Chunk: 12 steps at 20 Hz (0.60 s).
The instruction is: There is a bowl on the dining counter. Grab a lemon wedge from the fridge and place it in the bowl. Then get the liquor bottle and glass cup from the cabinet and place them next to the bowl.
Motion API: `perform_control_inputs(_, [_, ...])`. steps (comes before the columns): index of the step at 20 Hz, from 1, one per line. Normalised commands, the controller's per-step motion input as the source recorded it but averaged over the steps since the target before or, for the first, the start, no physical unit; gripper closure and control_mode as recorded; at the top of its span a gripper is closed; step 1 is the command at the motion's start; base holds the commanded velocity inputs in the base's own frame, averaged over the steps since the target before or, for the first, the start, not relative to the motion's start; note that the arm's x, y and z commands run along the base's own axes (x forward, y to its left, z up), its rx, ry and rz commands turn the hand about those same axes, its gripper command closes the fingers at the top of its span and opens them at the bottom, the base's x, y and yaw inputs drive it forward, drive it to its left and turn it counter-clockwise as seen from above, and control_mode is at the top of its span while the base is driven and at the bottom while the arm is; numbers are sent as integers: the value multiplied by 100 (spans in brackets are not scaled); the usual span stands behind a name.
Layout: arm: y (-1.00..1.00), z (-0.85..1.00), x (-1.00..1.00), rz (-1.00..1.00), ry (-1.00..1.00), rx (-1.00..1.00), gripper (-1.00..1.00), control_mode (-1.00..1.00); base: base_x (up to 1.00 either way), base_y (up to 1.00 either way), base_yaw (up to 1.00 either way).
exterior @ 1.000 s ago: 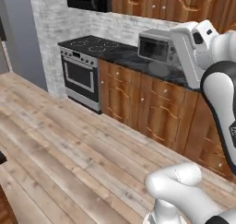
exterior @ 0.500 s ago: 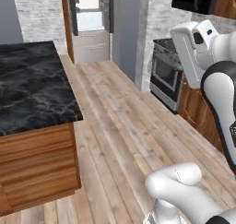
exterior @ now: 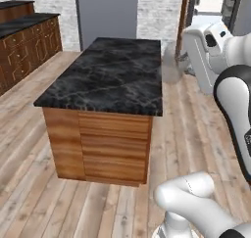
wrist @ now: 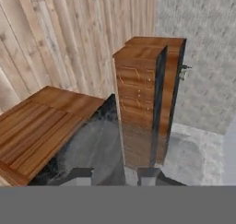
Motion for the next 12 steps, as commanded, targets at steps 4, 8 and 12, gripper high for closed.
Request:
perform_control_inputs(4, [0, 0, 0, 0, 0, 0, 100, 100, 3, 51, 64])
perform_control_inputs(8, [0, 0, 0, 0, 0, 0, 100, 100, 15, 64, 53])
perform_control_inputs(12, [0, 0, 0, 0, 0, 0, 100, 100, 40, 73, 41])
